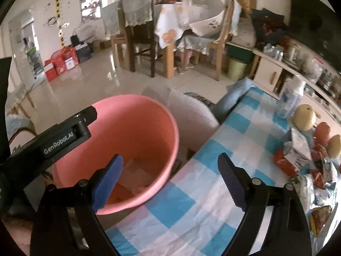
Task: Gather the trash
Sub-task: 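Open the left tool over the pink bucket while the right tool releases the wrapper there, then move both tools back over the table toward the remaining trash, then grasp the brown snack bar wrapper with the left tool while the right tool grasps a white wipes package, then carry both items to the pink bucket and open both tools to drop them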
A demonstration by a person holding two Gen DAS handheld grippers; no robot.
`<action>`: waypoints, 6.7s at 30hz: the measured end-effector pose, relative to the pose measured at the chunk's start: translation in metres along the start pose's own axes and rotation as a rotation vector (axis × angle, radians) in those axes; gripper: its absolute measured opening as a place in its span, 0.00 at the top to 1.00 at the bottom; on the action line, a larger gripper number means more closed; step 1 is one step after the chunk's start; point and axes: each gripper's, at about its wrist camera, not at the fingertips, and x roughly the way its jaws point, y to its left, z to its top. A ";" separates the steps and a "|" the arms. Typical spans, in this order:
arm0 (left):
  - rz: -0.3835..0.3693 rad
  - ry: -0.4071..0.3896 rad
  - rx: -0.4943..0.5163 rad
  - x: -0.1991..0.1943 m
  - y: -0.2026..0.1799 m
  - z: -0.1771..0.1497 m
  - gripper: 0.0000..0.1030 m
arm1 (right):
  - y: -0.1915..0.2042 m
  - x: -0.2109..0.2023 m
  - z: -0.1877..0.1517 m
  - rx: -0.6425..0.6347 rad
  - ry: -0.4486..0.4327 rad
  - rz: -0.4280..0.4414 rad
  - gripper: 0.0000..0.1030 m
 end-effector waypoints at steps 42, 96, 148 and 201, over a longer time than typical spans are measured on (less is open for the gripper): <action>-0.318 -0.007 0.417 -0.035 -0.171 -0.085 0.12 | -0.176 -0.109 -0.098 0.268 -0.112 -0.244 0.09; -0.385 0.352 0.597 0.003 -0.275 -0.187 0.25 | -0.312 -0.128 -0.223 0.396 0.214 0.163 0.09; -0.434 0.327 0.464 0.002 -0.224 -0.143 0.88 | -0.246 -0.114 -0.192 0.209 0.119 -0.035 0.34; -0.129 0.056 -0.074 0.018 0.023 -0.005 0.49 | -0.012 0.001 0.038 0.257 -0.083 0.368 0.12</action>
